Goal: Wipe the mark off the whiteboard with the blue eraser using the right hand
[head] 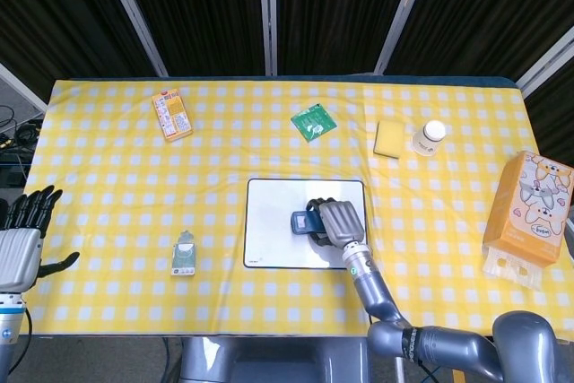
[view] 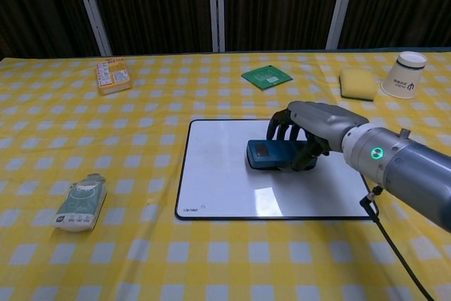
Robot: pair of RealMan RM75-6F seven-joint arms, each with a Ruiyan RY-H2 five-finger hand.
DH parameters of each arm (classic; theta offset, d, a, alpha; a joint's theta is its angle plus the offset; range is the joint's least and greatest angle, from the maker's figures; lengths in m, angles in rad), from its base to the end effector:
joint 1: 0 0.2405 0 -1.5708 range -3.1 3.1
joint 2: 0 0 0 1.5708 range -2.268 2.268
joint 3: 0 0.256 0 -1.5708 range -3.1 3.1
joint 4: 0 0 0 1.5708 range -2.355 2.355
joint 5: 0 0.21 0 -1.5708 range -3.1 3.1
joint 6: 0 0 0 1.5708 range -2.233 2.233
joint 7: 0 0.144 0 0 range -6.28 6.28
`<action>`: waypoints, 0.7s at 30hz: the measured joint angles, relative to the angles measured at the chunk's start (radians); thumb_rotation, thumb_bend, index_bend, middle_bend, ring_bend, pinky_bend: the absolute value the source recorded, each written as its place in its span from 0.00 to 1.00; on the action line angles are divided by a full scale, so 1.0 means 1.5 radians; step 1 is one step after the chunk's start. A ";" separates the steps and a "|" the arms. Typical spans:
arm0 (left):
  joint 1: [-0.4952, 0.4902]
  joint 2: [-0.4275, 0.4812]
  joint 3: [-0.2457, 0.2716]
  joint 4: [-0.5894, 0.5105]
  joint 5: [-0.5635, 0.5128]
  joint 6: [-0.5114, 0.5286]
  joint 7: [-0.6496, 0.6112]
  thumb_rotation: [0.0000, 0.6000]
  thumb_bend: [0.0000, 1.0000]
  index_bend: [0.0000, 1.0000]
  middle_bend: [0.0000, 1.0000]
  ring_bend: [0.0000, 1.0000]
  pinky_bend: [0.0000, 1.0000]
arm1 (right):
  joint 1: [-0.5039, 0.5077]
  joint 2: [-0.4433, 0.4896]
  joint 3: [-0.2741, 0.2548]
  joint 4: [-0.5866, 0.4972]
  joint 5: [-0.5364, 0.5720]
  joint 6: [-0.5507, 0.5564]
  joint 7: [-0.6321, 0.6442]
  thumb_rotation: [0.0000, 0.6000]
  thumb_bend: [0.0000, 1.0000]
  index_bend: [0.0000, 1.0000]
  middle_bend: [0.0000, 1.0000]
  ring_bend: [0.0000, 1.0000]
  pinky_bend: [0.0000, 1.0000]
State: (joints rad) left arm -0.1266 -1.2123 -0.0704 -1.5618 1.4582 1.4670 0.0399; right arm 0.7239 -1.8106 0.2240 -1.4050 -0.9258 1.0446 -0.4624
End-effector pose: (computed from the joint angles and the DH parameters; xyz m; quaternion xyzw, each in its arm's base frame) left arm -0.3093 0.1984 0.1361 -0.5880 -0.3871 -0.3960 0.5895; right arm -0.1283 -0.3218 -0.0795 0.6878 -0.4660 0.3679 0.4177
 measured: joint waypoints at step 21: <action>0.002 -0.004 0.007 -0.005 0.013 0.007 0.015 1.00 0.00 0.00 0.00 0.00 0.00 | -0.116 0.201 -0.051 -0.077 -0.143 0.108 0.099 1.00 0.54 0.81 0.73 0.71 0.70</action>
State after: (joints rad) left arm -0.1242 -1.2187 -0.0604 -1.5699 1.4781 1.4770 0.0623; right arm 0.5500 -1.5097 0.1481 -1.5204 -1.1396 1.2062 -0.3140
